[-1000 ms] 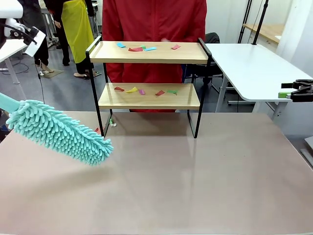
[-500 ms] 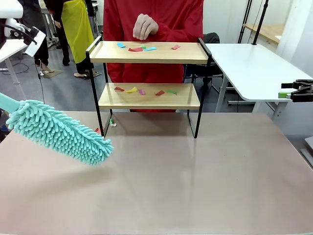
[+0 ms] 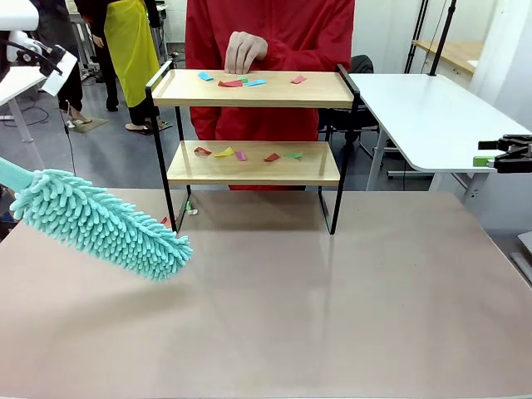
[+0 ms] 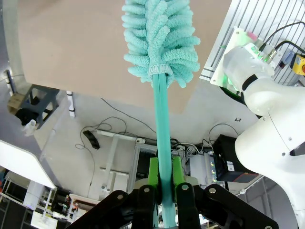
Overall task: Clean the shelf.
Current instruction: Clean the specific section of the Shelf indicated by the human with the Duster.
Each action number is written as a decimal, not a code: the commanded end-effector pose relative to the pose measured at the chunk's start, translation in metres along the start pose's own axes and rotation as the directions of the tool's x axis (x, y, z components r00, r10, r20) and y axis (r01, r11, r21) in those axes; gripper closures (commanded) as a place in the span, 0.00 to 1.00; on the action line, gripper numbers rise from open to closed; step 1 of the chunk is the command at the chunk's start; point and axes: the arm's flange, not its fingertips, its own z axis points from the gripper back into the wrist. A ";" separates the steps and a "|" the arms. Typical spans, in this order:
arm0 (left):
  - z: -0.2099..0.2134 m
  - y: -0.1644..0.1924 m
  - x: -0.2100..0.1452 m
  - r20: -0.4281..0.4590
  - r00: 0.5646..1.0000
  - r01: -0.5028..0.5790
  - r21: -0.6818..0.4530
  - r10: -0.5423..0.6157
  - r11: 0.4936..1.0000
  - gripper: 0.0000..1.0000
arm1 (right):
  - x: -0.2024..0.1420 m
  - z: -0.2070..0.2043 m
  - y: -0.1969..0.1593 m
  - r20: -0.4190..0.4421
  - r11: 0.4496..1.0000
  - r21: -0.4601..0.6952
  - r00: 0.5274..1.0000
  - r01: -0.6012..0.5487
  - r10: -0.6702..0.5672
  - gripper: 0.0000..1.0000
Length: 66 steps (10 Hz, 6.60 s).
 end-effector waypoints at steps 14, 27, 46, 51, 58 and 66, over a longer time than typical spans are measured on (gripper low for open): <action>0.008 -0.001 0.001 0.422 0.881 0.164 0.149 -0.213 0.975 0.87 | 0.002 0.000 0.002 0.004 1.000 0.001 1.000 -0.002 0.002 0.00; 0.250 -0.069 0.154 0.774 0.533 -0.503 -0.035 0.342 0.864 0.87 | 0.002 0.000 0.002 0.004 1.000 0.001 1.000 -0.002 0.002 0.00; 0.230 -0.101 0.347 0.590 0.028 -0.808 -0.462 0.807 0.366 0.87 | 0.002 0.000 0.002 0.004 1.000 0.001 1.000 -0.002 0.002 0.00; 0.205 -0.081 0.365 0.535 0.078 -0.800 -0.470 0.841 0.373 0.87 | 0.002 0.000 0.002 0.004 1.000 0.001 1.000 -0.002 0.002 0.00; 0.177 -0.062 0.380 0.371 0.104 -0.817 -0.497 0.923 0.292 0.87 | 0.002 0.000 0.002 0.004 1.000 0.001 1.000 -0.002 0.002 0.00; 0.161 -0.046 0.334 0.326 0.161 -0.838 -0.454 0.932 0.304 0.87 | 0.002 0.000 0.002 0.004 1.000 0.001 1.000 -0.002 0.002 0.00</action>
